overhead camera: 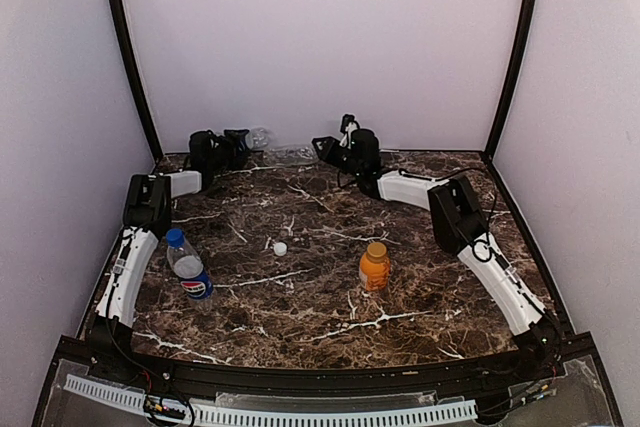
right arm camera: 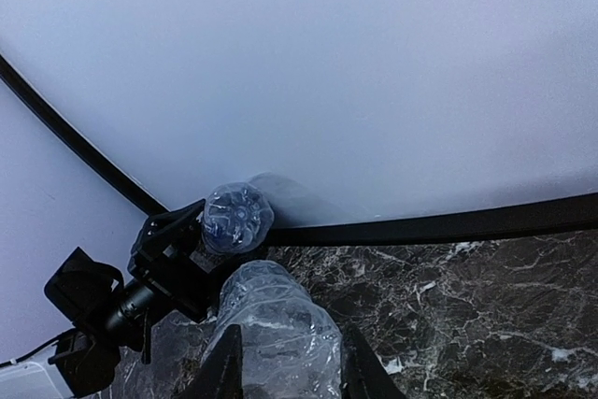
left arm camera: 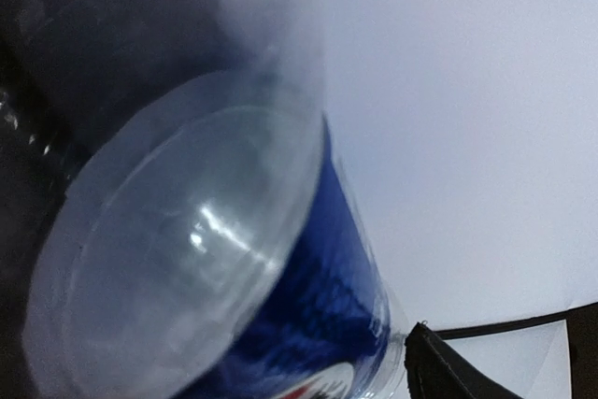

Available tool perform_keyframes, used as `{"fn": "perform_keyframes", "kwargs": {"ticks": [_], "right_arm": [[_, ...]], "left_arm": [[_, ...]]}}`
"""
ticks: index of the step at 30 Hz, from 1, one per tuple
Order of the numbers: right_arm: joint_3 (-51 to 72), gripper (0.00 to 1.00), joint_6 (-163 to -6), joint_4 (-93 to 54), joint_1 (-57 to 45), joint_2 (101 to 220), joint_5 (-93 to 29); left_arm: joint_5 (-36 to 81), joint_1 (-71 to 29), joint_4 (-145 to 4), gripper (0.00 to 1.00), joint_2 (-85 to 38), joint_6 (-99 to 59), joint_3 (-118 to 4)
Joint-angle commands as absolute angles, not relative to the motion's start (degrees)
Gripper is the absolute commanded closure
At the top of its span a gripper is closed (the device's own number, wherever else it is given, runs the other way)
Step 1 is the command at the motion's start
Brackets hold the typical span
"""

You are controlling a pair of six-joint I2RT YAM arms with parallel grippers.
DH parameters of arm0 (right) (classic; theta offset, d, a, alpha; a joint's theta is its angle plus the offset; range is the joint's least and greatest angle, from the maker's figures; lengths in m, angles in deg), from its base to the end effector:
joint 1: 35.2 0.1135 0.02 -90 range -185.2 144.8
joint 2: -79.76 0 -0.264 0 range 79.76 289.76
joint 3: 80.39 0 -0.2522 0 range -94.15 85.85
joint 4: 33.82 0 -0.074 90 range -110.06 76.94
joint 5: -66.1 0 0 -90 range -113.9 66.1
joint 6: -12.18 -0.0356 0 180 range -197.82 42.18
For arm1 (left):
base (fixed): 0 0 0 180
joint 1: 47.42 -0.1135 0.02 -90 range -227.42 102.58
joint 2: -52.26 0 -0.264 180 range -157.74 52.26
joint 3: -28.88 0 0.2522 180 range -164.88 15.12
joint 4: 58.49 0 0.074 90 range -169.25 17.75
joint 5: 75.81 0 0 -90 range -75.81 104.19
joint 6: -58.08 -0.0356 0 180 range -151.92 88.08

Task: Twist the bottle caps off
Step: Pick up the plastic bottle from the corner of the board.

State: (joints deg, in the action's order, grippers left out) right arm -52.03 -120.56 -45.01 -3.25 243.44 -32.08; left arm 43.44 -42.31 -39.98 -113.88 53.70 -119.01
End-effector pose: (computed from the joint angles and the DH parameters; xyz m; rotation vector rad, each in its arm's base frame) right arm 0.5312 0.3373 0.1335 0.0406 1.7030 1.1122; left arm 0.6169 -0.0726 0.0982 -0.7870 1.6450 -1.5843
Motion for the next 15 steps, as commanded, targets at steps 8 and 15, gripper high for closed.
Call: {"fn": "perform_keyframes", "kwargs": {"ticks": [8,15], "right_arm": [[-47.6,1.0,-119.8,-48.5,-3.2,237.6,-33.3],[-44.5,1.0,-119.5,-50.6,-3.6,235.3,-34.0]], "left_arm": [[35.1,-41.8,-40.6,0.2,-119.4,58.1,-124.3],[32.7,-41.7,-40.7,0.3,-123.6,60.6,-131.5]]}}
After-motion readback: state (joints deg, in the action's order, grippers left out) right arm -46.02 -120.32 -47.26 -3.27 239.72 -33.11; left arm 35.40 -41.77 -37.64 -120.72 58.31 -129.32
